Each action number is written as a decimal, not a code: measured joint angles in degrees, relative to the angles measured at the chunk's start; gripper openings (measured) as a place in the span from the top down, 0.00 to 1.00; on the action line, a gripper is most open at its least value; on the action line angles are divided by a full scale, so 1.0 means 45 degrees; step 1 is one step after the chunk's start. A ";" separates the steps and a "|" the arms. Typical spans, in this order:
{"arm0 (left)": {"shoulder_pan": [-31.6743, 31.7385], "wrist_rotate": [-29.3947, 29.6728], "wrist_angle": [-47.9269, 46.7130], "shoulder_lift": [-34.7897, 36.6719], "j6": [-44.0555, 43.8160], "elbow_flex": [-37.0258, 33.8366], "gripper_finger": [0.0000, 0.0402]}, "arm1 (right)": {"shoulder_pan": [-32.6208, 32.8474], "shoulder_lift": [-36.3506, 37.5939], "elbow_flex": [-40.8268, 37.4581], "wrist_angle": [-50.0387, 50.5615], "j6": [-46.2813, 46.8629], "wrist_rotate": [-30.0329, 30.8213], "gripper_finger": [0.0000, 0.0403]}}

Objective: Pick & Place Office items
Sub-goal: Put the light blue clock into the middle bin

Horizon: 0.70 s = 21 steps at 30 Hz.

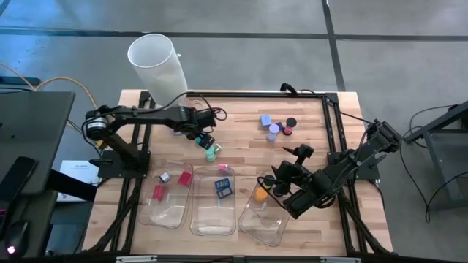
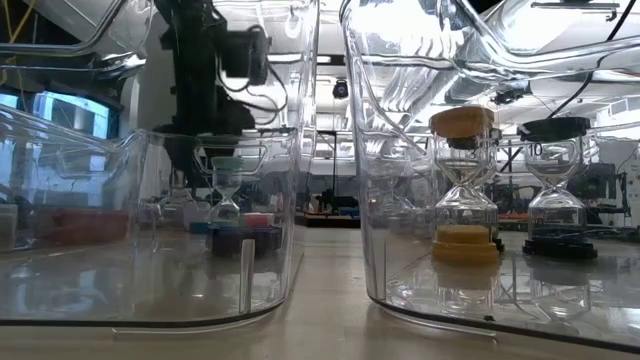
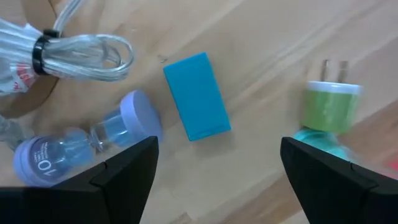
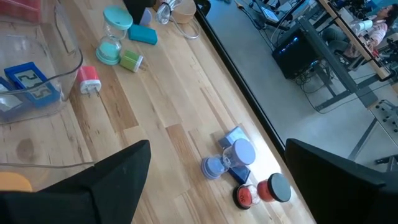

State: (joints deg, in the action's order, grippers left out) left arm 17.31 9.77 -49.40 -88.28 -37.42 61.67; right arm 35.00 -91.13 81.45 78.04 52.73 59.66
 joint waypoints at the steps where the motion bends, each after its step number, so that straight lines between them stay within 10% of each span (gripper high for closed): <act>1: 0.0019 0.0008 -0.0011 -0.0159 -0.0019 0.0000 0.18 | 0.0000 0.0000 0.0000 0.0000 0.0000 0.0000 0.10; 21: 0.0306 -0.0555 0.1091 -0.1176 0.0017 0.0000 0.18 | 0.0000 -0.0005 0.0000 -0.0044 0.0000 0.0000 0.10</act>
State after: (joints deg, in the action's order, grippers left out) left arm 18.69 7.27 -44.49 -93.57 -37.34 61.67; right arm 35.00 -91.15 81.45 77.84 52.73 59.66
